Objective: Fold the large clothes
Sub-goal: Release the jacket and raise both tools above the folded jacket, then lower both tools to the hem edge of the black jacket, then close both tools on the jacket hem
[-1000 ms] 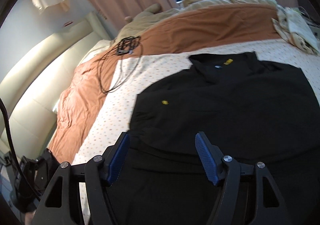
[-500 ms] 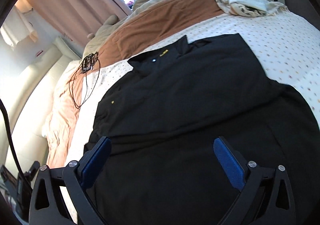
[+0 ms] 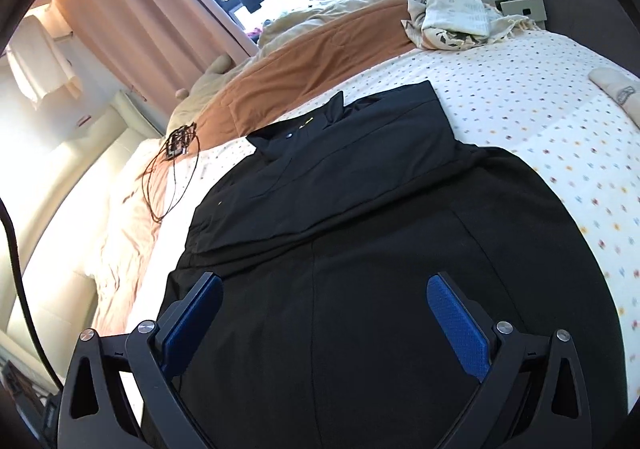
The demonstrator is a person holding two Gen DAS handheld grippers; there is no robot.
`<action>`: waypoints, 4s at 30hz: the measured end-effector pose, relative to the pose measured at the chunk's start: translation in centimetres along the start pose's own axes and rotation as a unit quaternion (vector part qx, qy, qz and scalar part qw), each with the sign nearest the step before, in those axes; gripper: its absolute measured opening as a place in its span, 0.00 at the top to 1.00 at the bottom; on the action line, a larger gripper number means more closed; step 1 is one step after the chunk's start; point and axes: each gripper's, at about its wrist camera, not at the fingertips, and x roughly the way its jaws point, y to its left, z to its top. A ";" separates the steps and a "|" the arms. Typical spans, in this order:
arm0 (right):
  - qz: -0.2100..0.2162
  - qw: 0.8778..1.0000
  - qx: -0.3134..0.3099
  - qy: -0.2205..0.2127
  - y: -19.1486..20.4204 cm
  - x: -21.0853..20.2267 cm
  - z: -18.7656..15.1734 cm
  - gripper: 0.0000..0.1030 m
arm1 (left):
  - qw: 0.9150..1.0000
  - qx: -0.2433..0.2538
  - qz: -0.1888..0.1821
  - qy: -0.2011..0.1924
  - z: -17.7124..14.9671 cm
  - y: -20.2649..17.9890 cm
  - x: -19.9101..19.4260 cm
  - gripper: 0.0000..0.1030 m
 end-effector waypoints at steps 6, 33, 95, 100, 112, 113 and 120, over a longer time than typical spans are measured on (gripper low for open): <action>0.002 1.000 0.007 -0.010 -1.7 -3.1 -2.4 0.00 | 1.000 0.020 -0.012 -0.008 -1.4 0.5 -4.0 0.01; -0.036 0.993 0.089 -0.071 -11.7 -22.6 -9.5 0.00 | 0.998 -0.011 -0.020 -0.056 -6.9 5.2 -17.0 0.01; 0.150 0.971 0.174 0.064 -21.8 -11.0 -13.3 0.43 | 0.964 -0.160 -0.157 0.144 -7.9 12.0 -0.1 0.43; 0.151 0.973 0.165 0.065 -21.1 -10.4 -13.2 0.43 | 0.973 -0.134 -0.115 0.147 -8.0 11.1 0.9 0.50; 0.096 0.976 0.192 0.033 -21.6 -10.8 -13.0 0.95 | 0.986 -0.113 -0.063 0.105 -7.6 10.5 -0.7 0.98; 0.102 0.976 0.192 0.025 -21.5 -11.4 -12.8 0.95 | 0.986 -0.113 -0.067 0.102 -7.4 10.3 -1.0 0.98; 0.123 0.978 0.170 -0.017 -19.4 -15.5 -11.2 0.95 | 0.987 -0.110 -0.086 0.082 -7.3 10.4 -4.7 0.98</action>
